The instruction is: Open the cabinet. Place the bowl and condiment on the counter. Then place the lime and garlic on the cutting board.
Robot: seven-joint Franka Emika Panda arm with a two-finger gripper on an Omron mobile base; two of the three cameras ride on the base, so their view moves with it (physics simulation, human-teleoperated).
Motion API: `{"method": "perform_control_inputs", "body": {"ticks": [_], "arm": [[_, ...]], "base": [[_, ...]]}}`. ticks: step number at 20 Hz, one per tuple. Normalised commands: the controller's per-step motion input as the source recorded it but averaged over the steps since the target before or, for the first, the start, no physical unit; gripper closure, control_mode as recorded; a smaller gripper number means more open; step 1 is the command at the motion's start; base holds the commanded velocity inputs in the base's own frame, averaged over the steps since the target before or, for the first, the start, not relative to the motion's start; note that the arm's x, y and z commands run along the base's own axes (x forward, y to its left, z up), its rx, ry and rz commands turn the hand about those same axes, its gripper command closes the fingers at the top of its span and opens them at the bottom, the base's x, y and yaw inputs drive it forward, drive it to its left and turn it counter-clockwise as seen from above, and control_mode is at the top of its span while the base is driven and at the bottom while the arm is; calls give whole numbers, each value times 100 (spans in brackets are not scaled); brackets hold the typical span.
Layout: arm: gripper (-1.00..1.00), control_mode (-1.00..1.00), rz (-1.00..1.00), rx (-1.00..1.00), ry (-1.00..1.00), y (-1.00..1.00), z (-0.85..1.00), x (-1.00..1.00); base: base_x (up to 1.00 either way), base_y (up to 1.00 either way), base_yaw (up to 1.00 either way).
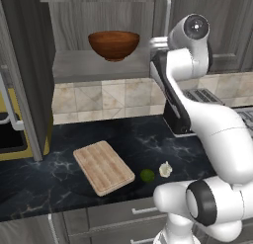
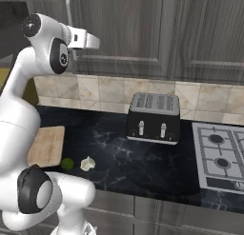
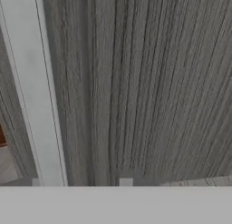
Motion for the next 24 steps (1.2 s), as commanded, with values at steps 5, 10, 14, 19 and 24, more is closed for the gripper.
{"method": "perform_control_inputs", "body": {"ticks": [5,10,14,19,24], "arm": [[100,-100,-31,0,0,-98,-17,0],[100,-100,-29,0,0,-100,-20,0],[100,-100,-23,0,0,-100,-25,0],[100,-100,-17,0,0,-100,-28,0],[100,-100,-14,0,0,-100,-24,-13]], "base": [[0,0,0],[0,0,0],[0,0,0],[0,0,0],[0,0,0]]}}
